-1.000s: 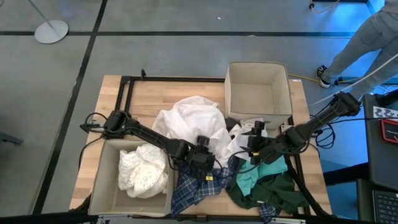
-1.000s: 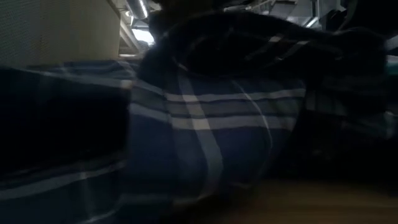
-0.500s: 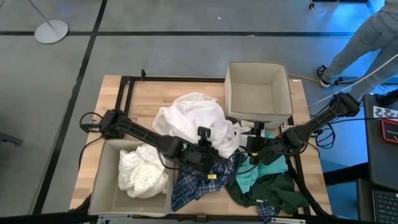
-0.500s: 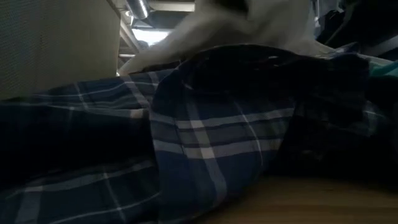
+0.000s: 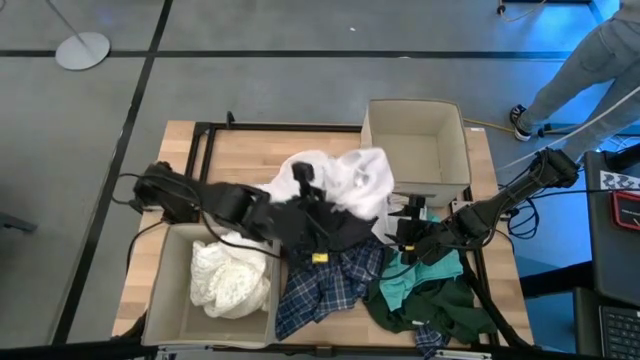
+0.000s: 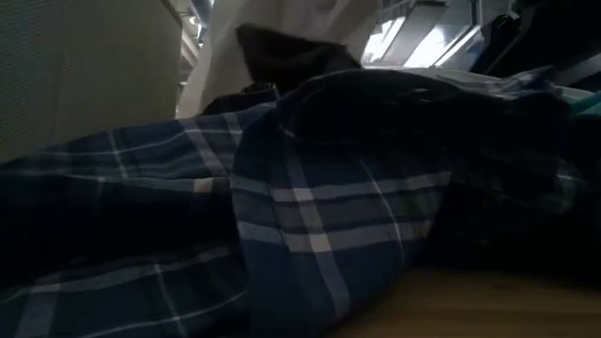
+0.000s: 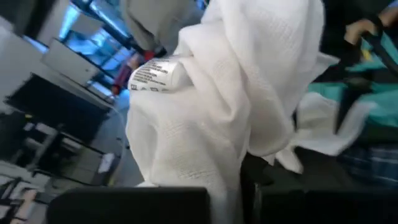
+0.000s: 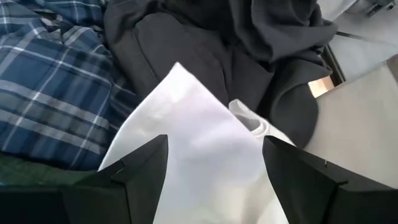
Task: Sort clothes
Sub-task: Put the white shirt into the bottom left brown laundry bin
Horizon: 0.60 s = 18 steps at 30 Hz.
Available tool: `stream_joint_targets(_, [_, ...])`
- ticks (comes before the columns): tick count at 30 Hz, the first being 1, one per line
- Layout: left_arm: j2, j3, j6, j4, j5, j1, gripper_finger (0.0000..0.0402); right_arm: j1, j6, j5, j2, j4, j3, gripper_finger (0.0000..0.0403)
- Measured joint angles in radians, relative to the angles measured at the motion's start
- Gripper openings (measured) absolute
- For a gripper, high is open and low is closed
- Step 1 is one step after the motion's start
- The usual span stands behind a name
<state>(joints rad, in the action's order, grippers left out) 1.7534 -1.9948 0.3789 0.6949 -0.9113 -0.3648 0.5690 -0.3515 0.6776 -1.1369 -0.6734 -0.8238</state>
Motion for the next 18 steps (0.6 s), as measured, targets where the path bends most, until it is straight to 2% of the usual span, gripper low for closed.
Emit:
stream_joint_targets(6, [-0.032, -0.099, 0.143, -0.022, -0.12, 0.0, 0.0015, 0.0, 0.013, 0.073, 0.0, 0.001, 0.0, 0.0264])
stream_joint_targets(12, [-0.046, -0.237, 0.234, -0.101, -0.148, -0.009, 0.0016, 0.0, 0.02, 0.211, 0.0, 0.023, 0.0, 0.0264])
stream_joint_targets(18, [-0.056, -0.363, 0.265, -0.138, -0.154, -0.015, 0.0016, 0.0, 0.02, 0.223, 0.0, 0.029, 0.0, 0.0264])
